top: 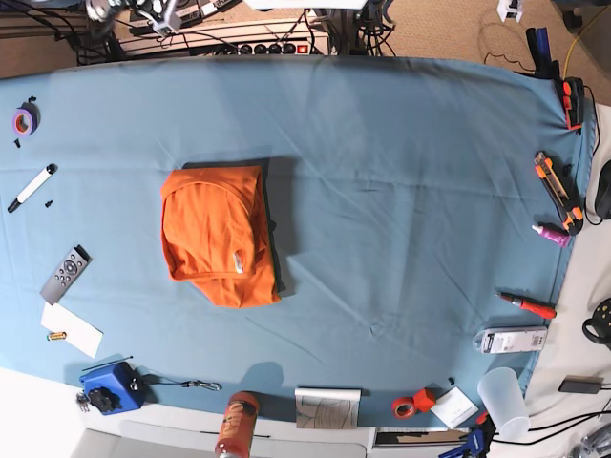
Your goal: Layout the t-shirt on the table in an organized manner, then fold the t-shirt properly
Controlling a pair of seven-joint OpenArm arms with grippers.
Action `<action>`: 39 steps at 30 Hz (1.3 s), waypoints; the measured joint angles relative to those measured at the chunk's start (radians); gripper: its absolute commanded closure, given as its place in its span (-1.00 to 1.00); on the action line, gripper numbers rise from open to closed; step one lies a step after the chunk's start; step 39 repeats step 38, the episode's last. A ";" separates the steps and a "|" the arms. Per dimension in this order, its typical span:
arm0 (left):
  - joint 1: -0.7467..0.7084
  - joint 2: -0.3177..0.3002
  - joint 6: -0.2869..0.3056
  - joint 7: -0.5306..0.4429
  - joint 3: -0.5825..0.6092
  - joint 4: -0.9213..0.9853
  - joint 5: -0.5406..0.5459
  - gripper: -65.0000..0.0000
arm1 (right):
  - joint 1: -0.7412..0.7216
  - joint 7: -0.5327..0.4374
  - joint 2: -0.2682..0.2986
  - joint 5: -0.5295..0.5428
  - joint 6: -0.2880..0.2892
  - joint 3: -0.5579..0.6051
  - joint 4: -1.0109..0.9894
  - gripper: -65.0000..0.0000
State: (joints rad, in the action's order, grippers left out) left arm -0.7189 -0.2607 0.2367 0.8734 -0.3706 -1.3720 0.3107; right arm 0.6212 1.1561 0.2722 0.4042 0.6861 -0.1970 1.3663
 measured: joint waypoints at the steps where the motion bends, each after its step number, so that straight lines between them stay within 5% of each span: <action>1: 0.025 0.002 0.000 -0.016 0.000 0.054 0.000 1.00 | -0.024 -0.007 0.001 -0.008 0.001 0.019 -0.035 1.00; 6: 0.139 0.005 0.000 -0.137 0.000 0.290 -0.022 1.00 | -0.142 -0.033 -0.003 -0.041 0.003 0.103 -0.200 1.00; 16: 0.289 0.017 -0.003 -0.380 -0.004 0.584 -0.108 1.00 | -0.279 -0.375 -0.001 -0.351 -0.003 0.325 -0.438 1.00; 24: 0.373 0.106 -0.018 -0.554 -0.003 0.769 -0.213 1.00 | -0.387 -0.579 -0.001 -0.525 -0.269 0.544 -0.610 1.00; 28: 0.403 0.122 -0.018 -0.561 -0.004 0.794 -0.214 1.00 | -0.419 -0.721 0.000 -0.667 -0.392 0.634 -0.677 1.00; 39: 0.426 0.122 -0.018 -0.561 -0.004 0.777 -0.205 1.00 | -0.445 -0.768 -0.001 -0.692 -0.406 0.711 -0.692 1.00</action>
